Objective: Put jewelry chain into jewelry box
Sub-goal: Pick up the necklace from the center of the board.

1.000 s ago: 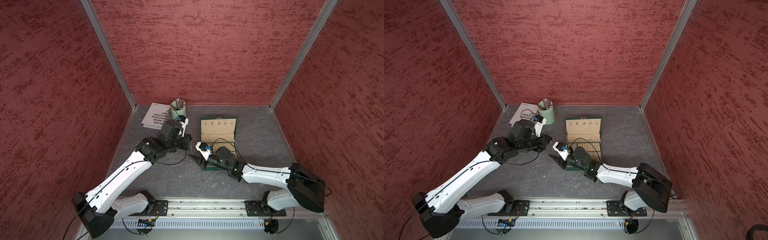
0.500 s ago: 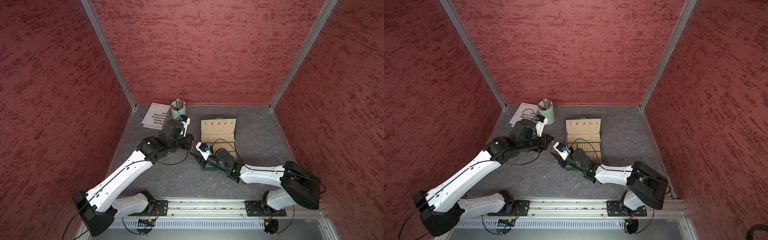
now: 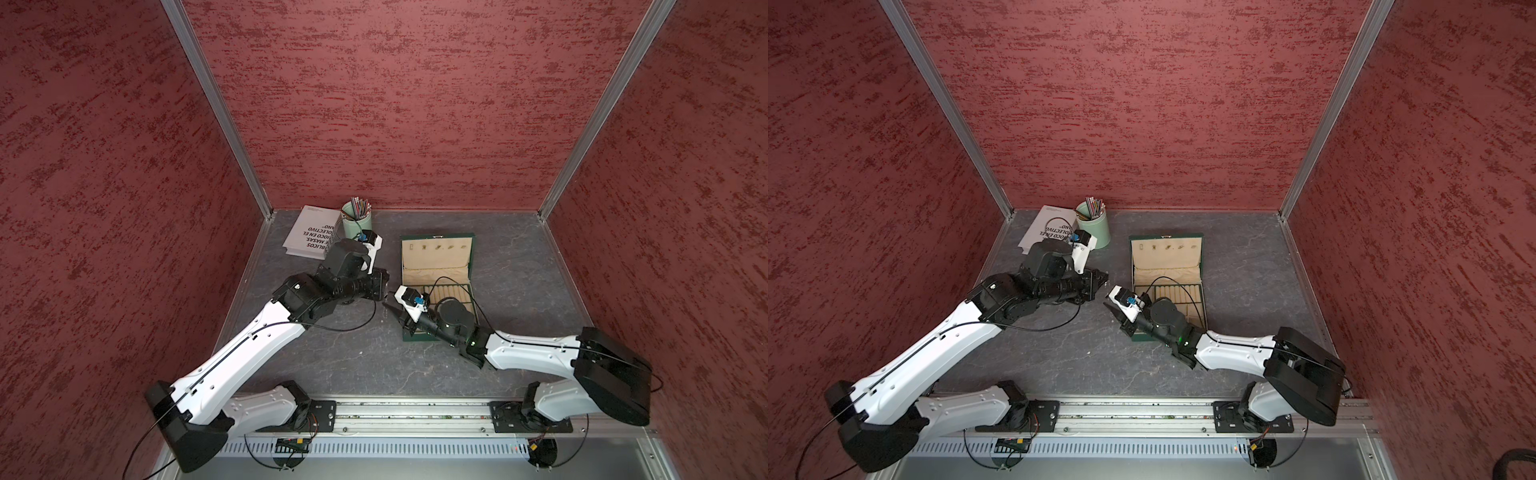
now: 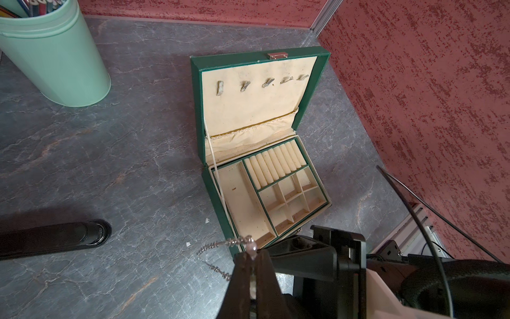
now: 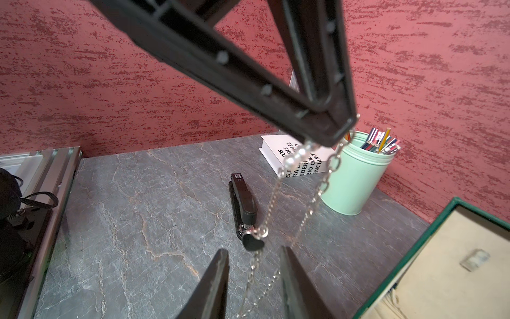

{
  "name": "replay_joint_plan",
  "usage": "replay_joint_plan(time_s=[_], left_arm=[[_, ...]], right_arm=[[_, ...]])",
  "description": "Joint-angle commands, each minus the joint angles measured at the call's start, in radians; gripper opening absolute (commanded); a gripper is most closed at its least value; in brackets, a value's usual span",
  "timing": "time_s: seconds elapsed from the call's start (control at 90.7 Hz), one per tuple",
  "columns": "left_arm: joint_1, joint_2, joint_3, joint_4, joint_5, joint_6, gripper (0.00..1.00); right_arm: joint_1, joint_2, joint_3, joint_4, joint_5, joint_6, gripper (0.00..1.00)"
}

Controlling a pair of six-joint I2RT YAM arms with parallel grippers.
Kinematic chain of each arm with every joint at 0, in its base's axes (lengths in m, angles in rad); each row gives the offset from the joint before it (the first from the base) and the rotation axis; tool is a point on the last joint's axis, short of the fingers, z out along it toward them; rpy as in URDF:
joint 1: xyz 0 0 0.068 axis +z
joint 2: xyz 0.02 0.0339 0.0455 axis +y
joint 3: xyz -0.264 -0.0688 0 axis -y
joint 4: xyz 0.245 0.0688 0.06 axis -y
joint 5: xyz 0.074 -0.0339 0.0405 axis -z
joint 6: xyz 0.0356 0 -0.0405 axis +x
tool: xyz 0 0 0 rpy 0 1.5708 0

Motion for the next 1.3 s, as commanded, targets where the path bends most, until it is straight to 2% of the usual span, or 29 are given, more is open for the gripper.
replay_joint_plan(time_s=[0.0, 0.397, 1.289], left_arm=[[-0.008, 0.001, 0.027, -0.003, -0.015, 0.010, 0.00], [-0.012, 0.005, 0.026, -0.005, -0.020, 0.010, 0.00], [-0.020, -0.003, 0.029, -0.006, -0.022, 0.012, 0.00]], right_arm=[[0.010, -0.019, 0.001, 0.017, 0.038, -0.012, 0.30], [0.009, -0.032, -0.010, 0.035, 0.056, -0.019, 0.29], [0.013, -0.039, 0.003, 0.008, 0.026, -0.019, 0.10]])
